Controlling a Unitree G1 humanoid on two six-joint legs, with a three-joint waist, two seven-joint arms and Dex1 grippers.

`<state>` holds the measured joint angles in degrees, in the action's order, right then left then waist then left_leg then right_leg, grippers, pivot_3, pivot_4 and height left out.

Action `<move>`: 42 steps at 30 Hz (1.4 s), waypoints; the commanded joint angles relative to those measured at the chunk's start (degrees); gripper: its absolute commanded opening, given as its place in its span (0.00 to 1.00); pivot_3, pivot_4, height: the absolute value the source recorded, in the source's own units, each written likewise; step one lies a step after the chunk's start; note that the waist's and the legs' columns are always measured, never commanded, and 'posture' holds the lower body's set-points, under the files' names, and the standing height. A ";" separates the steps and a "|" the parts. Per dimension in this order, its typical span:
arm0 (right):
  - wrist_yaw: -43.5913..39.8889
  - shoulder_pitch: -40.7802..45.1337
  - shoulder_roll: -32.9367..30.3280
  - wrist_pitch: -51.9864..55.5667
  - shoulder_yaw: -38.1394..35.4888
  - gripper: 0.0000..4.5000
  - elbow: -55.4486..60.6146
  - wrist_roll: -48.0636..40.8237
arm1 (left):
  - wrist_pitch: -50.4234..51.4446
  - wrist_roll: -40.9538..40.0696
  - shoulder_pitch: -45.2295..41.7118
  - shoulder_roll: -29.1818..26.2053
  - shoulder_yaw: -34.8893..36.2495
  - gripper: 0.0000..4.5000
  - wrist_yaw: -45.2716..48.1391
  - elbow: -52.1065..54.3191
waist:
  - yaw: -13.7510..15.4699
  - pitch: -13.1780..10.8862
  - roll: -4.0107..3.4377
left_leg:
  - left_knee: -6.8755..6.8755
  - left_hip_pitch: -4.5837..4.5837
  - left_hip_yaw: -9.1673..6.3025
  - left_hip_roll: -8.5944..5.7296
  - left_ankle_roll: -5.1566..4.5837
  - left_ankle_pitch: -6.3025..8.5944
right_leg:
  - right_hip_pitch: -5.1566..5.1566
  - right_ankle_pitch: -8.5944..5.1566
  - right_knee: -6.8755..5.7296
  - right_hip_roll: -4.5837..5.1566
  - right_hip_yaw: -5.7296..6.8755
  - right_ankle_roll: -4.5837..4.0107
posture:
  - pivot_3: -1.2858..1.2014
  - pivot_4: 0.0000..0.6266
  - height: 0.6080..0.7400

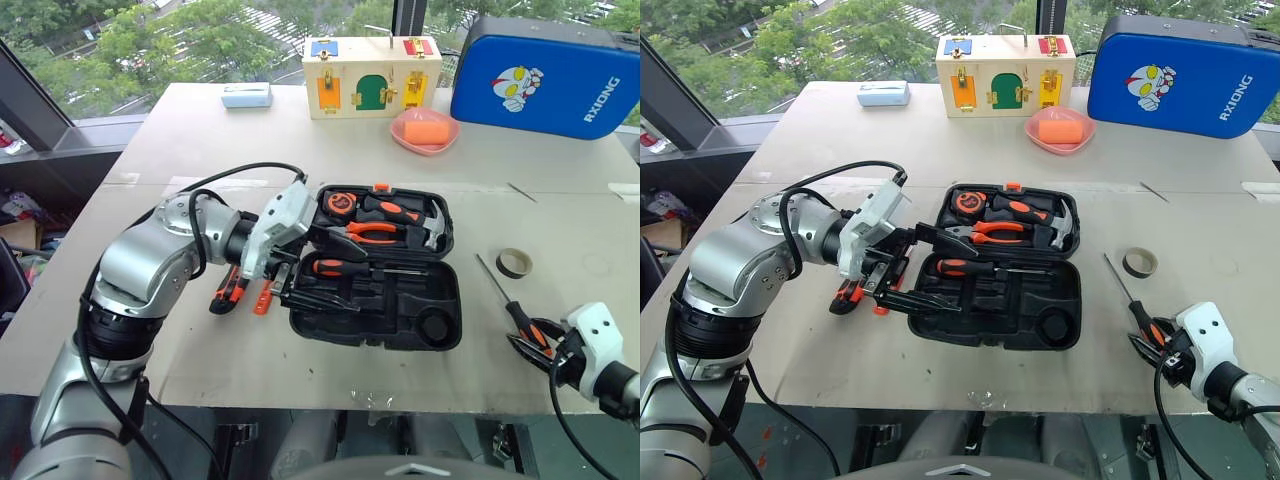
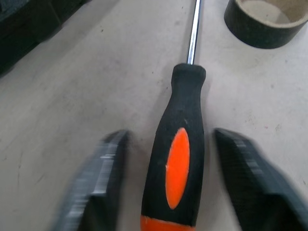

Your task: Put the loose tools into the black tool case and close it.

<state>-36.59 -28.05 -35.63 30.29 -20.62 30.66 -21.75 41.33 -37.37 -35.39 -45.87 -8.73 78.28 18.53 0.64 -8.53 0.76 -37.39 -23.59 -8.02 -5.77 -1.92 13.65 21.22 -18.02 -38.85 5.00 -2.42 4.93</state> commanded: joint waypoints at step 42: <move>-30.26 57.87 -8.85 3.71 41.25 0.11 -15.32 10.04 | 2.64 -5.65 13.96 -12.67 13.47 1.00 -7.21 7.35 | -1.45 -0.32 -0.11 | 0.09 -0.30 0.06 0.04 0.07 -0.04 | 0.47 -0.01 -0.04 0.00 -0.03 -0.02 | 0.52 0.24 0.96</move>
<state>-67.35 29.85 -44.62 34.61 20.40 14.77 -12.56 44.23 -41.95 -20.59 -58.50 3.93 71.10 24.31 -0.80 -8.85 0.65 -37.31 -23.89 -7.96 -5.72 -1.85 13.62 21.69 -18.03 -38.89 5.00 -2.44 4.92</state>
